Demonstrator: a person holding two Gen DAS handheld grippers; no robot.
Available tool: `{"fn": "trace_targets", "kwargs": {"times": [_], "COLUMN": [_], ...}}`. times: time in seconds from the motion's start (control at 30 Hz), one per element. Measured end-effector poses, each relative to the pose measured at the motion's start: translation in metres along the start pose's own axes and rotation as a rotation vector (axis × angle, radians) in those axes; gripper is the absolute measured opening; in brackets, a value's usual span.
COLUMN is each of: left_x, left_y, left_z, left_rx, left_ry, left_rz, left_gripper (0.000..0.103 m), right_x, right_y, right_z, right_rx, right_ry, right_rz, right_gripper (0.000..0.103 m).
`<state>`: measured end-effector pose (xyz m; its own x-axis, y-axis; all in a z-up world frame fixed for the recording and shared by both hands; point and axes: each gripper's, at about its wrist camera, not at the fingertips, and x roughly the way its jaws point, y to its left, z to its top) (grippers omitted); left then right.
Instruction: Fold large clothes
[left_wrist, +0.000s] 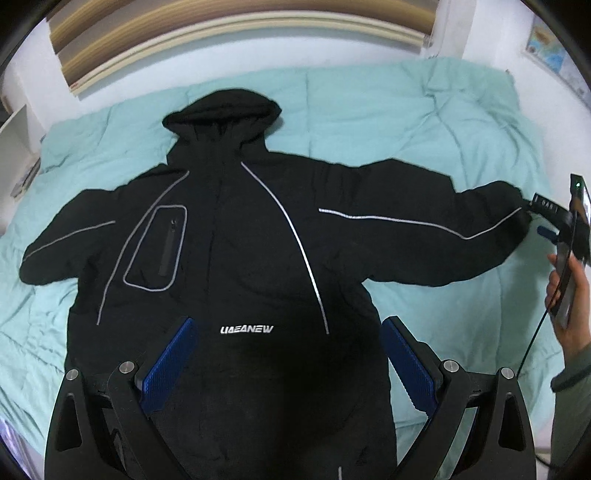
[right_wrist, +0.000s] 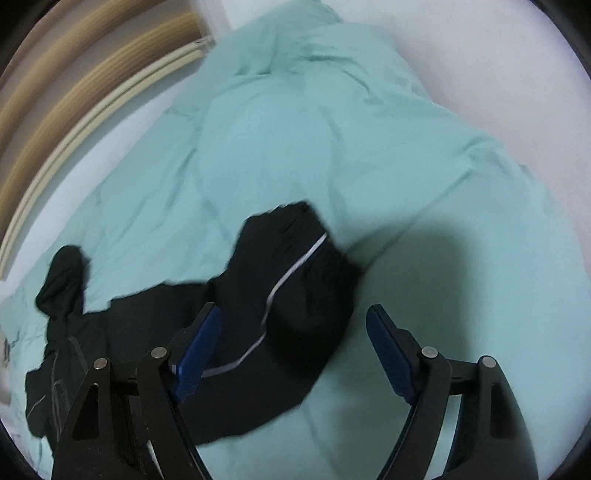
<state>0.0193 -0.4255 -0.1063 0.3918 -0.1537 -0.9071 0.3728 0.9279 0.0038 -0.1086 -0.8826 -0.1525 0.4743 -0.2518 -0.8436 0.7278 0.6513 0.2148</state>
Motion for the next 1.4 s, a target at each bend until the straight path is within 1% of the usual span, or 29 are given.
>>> {"fn": "trace_targets", "kwargs": {"times": [0.1,0.13,0.17,0.2,0.23,0.27,0.3,0.33,0.37,0.4,0.5,0.53,0.6,0.63,0.7,0.77,0.8,0.83,0.87,0.9,0.97,1.03,1.1,1.13,1.2,1.3,1.4], "left_x": [0.021,0.030,0.040,0.047,0.061,0.072,0.080,0.094,0.106,0.114,0.141,0.149,0.165,0.179,0.207,0.251,0.264,0.280,0.286,0.287,0.284,0.279,0.266,0.255,0.237,0.203,0.171], "left_y": [-0.011,-0.016,-0.021,-0.024,-0.030,-0.034,-0.037,-0.042,-0.046,-0.047,-0.056,-0.060,-0.068,-0.073,-0.083,-0.090,-0.091,-0.092,-0.092,-0.093,-0.092,-0.089,-0.083,-0.077,-0.064,-0.033,0.006], "left_z": [0.009,0.012,0.015,0.017,0.022,0.026,0.029,0.036,0.044,0.049,0.078,0.087,0.098,0.103,0.108,0.105,0.101,0.096,0.093,0.092,0.092,0.094,0.095,0.097,0.099,0.102,0.101], "left_rx": [-0.003,0.004,0.015,0.024,0.046,0.064,0.077,0.099,0.113,0.115,0.121,0.124,0.126,0.134,0.151,0.150,0.151,0.158,0.169,0.175,0.182,0.180,0.178,0.170,0.149,0.091,0.027], "left_ry": [0.035,0.035,0.032,0.034,0.034,0.026,0.017,0.010,0.004,-0.001,-0.023,-0.025,-0.026,-0.010,0.046,0.164,0.197,0.222,0.216,0.210,0.206,0.204,0.178,0.157,0.121,0.059,-0.002], "left_rz": [0.015,0.015,0.022,0.033,0.050,0.057,0.063,0.070,0.054,0.038,-0.039,-0.059,-0.095,-0.105,-0.136,-0.154,-0.158,-0.143,-0.137,-0.136,-0.151,-0.165,-0.175,-0.190,-0.213,-0.241,-0.248], "left_gripper": [0.100,0.100,0.100,0.100,0.100,0.100,0.100,0.100,0.100,0.100,0.100,0.100,0.100,0.100,0.100,0.100,0.100,0.100,0.101,0.101,0.102,0.101,0.101,0.101,0.101,0.101,0.101], "right_x": [0.032,0.041,0.049,0.053,0.056,0.057,0.058,0.057,0.054,0.042,0.001,-0.016,-0.034,-0.036,-0.024,-0.006,0.005,0.012,0.021,0.030,0.044,0.046,0.040,0.035,0.022,0.003,-0.012], "right_y": [-0.009,-0.010,-0.009,-0.007,-0.002,0.002,0.008,0.011,0.015,0.020,0.025,0.022,0.008,0.003,-0.004,-0.007,-0.007,-0.010,-0.014,-0.016,-0.019,-0.018,-0.011,-0.006,0.012,0.048,0.104], "right_z": [0.009,0.009,0.008,0.005,0.002,0.000,-0.006,-0.008,-0.010,-0.011,-0.007,-0.004,0.001,0.001,0.000,-0.009,-0.009,-0.011,-0.014,-0.017,-0.020,-0.019,-0.017,-0.016,-0.015,-0.016,-0.022], "right_rx": [0.018,0.017,0.010,-0.001,-0.015,-0.027,-0.040,-0.046,-0.056,-0.081,-0.122,-0.121,-0.076,-0.056,-0.036,-0.030,-0.019,-0.008,0.009,0.029,0.050,0.051,0.027,0.014,-0.032,-0.125,-0.220], "right_ry": [0.034,0.055,0.073,0.084,0.088,0.095,0.116,0.123,0.119,0.092,-0.032,-0.089,-0.154,-0.162,-0.132,-0.084,-0.055,-0.035,-0.007,0.022,0.058,0.061,0.049,0.037,0.005,-0.032,-0.057], "right_rz": [0.027,0.039,0.061,0.093,0.114,0.145,0.215,0.251,0.263,0.262,0.224,0.197,0.164,0.156,0.113,0.065,0.055,0.045,0.032,0.026,-0.012,-0.030,-0.041,-0.031,-0.006,0.015,0.070], "right_gripper": [0.083,0.082,0.079,0.072,0.062,0.054,0.033,0.020,0.019,0.018,0.016,0.016,0.016,0.016,0.016,0.016,0.016,0.016,0.016,0.016,0.016,0.016,0.016,0.016,0.016,0.016,0.016]}}
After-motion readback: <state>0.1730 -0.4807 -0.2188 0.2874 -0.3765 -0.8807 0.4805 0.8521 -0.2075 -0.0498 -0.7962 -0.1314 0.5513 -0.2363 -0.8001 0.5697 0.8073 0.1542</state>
